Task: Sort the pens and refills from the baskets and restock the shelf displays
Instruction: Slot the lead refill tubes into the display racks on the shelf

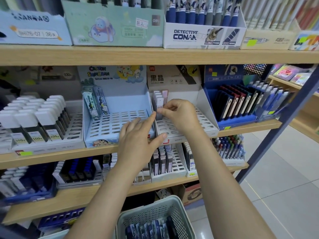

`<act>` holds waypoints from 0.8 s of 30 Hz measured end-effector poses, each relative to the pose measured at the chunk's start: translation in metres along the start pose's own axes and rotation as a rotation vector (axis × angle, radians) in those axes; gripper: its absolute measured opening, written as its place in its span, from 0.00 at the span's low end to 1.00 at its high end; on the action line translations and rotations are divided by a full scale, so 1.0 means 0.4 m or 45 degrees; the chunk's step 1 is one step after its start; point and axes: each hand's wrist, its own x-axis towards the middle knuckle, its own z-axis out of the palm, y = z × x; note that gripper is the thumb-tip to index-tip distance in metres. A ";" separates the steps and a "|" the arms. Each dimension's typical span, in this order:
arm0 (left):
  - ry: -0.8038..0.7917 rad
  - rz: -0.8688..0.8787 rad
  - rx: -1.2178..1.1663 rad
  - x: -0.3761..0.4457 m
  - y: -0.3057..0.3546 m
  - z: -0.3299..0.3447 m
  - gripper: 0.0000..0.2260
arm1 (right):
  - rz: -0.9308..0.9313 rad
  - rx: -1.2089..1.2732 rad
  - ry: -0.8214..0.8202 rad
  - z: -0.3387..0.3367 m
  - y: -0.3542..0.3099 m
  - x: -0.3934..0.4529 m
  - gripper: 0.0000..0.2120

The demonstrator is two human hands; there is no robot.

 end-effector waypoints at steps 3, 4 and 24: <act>0.001 0.051 -0.037 -0.007 -0.010 -0.001 0.32 | -0.084 -0.120 0.038 -0.005 -0.003 -0.023 0.08; 0.051 0.083 -0.060 -0.016 -0.015 -0.003 0.30 | -0.136 -0.142 0.086 -0.008 -0.009 -0.037 0.09; -0.698 -0.331 0.139 -0.634 -0.454 0.512 0.38 | 0.859 -0.280 -0.902 0.416 0.469 -0.710 0.18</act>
